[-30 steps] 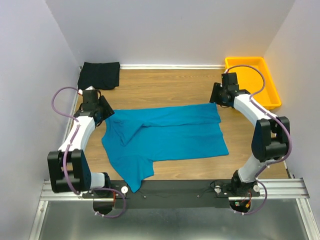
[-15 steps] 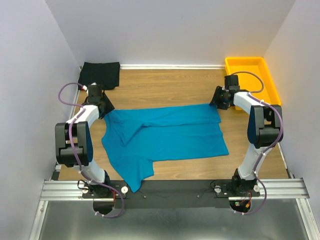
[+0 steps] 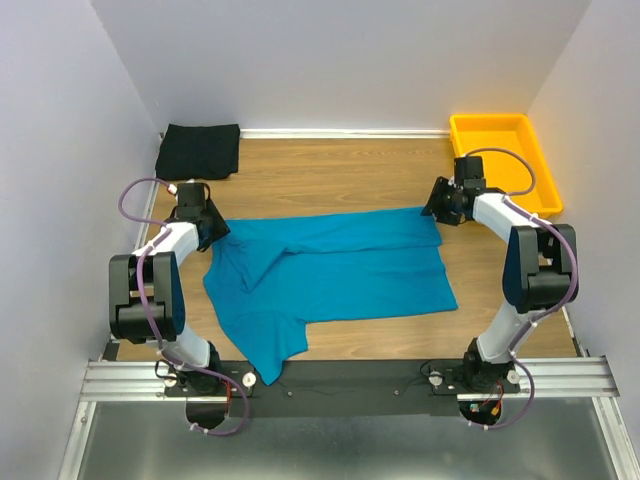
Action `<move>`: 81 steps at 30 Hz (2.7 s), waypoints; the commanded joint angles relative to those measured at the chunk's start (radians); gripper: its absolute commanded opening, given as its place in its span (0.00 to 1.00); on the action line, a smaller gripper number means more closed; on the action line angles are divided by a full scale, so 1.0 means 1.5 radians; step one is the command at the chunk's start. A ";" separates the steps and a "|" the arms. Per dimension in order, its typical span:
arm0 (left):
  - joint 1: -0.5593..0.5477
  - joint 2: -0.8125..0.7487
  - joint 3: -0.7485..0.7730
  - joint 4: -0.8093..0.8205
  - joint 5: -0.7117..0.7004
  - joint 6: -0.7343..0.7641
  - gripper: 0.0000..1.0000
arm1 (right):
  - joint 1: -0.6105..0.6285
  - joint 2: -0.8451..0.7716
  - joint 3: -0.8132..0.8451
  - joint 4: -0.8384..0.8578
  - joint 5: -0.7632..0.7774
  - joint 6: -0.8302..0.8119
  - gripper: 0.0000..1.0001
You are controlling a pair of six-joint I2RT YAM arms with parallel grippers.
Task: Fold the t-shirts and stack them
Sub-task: Fold the tshirt
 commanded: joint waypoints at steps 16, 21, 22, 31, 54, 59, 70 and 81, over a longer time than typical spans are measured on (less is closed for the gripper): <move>0.006 -0.019 -0.033 0.018 0.042 0.024 0.42 | -0.004 -0.054 -0.047 0.000 0.029 0.001 0.57; 0.005 -0.020 -0.037 0.025 0.042 0.027 0.34 | -0.004 -0.057 -0.059 0.000 0.034 0.002 0.57; 0.006 -0.019 -0.037 0.026 0.041 0.027 0.34 | -0.004 -0.058 -0.061 0.002 0.034 0.003 0.57; 0.006 -0.007 -0.036 0.036 0.038 0.028 0.15 | -0.004 -0.062 -0.080 0.000 0.049 0.006 0.57; 0.002 -0.020 0.061 -0.048 -0.024 0.049 0.07 | -0.008 -0.092 -0.101 -0.033 0.077 0.015 0.01; 0.002 -0.005 0.101 -0.097 -0.059 0.055 0.06 | -0.009 -0.104 -0.085 -0.075 0.066 0.016 0.01; 0.002 0.064 0.148 -0.123 -0.090 0.066 0.05 | -0.008 -0.066 -0.090 -0.116 -0.007 0.031 0.01; 0.002 0.092 0.146 -0.097 -0.077 0.048 0.23 | -0.008 -0.027 -0.001 -0.091 -0.023 -0.020 0.48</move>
